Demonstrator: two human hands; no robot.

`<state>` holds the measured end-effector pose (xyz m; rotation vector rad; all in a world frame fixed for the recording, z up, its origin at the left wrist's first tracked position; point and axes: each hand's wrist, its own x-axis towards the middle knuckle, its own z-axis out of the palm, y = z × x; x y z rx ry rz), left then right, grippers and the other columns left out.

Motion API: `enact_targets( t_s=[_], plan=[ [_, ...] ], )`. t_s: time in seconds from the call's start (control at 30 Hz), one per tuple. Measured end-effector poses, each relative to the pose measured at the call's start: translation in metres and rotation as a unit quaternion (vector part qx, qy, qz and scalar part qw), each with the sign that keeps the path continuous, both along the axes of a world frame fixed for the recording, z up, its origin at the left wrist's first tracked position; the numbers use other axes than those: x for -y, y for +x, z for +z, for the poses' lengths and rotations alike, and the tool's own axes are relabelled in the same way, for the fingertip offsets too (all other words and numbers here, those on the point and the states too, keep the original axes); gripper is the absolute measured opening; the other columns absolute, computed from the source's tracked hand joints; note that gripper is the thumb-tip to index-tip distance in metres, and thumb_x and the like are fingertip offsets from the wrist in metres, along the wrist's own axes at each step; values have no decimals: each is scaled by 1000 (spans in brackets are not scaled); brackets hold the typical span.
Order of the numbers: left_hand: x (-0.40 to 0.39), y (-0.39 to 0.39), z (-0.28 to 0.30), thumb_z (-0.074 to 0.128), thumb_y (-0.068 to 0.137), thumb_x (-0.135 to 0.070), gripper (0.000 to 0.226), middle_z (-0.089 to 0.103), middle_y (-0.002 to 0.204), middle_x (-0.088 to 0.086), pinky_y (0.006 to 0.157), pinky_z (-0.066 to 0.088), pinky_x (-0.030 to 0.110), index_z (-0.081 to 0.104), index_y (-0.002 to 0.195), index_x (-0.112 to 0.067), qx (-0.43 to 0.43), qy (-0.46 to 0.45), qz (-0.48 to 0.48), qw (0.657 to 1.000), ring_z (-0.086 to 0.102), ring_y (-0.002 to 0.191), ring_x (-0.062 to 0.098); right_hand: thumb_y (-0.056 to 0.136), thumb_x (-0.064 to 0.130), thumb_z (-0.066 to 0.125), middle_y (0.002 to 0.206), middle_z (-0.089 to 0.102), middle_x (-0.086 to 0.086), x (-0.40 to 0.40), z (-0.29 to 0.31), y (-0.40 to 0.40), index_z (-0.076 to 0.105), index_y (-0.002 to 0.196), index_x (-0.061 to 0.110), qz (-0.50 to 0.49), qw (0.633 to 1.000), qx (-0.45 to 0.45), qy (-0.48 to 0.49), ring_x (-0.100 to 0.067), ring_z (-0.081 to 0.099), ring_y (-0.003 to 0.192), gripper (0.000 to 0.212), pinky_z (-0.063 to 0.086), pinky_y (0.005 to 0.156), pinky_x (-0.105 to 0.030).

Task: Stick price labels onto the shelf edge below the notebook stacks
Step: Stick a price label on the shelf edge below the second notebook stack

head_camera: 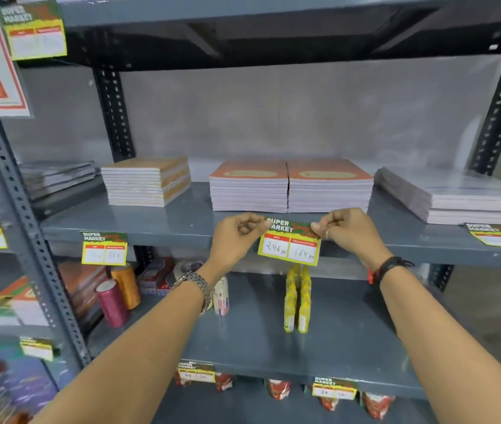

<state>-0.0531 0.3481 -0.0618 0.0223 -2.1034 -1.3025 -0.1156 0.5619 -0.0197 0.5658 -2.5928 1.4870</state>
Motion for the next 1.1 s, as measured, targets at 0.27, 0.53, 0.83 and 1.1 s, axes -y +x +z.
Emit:
enact_targets(
  t_s=[0.27,0.53,0.83,1.1],
  plan=[
    [1,21,-21,75,71,-49,17,69,57,-11,53,46,13,72,80,-34,18,-80,21,996,56,48,0,72,24,79,54,60,10,-3,-18,27,60,52,24,-20,997,-65,47,-1,54,54,28,38,46,-3],
    [-1,18,-23,71,71,-55,14,68,58,-18,56,49,18,69,70,-42,30,-89,68,993,63,54,-2,75,33,76,54,57,8,8,-26,29,69,65,15,-84,986,-110,88,-15,56,63,21,35,49,-20],
    [-6,14,-19,67,70,-61,23,66,59,-21,57,52,22,67,65,-38,44,-137,144,979,63,62,-5,79,38,70,76,69,-6,15,-36,27,65,71,16,-134,966,-170,141,-23,58,86,23,40,62,-29],
    [-14,14,-21,57,80,-62,31,60,103,-13,72,42,25,64,96,-37,-73,-297,178,935,53,94,8,78,53,63,111,57,-9,17,-47,27,57,110,11,-78,963,-222,132,-27,48,110,54,45,86,-38]
  ],
)
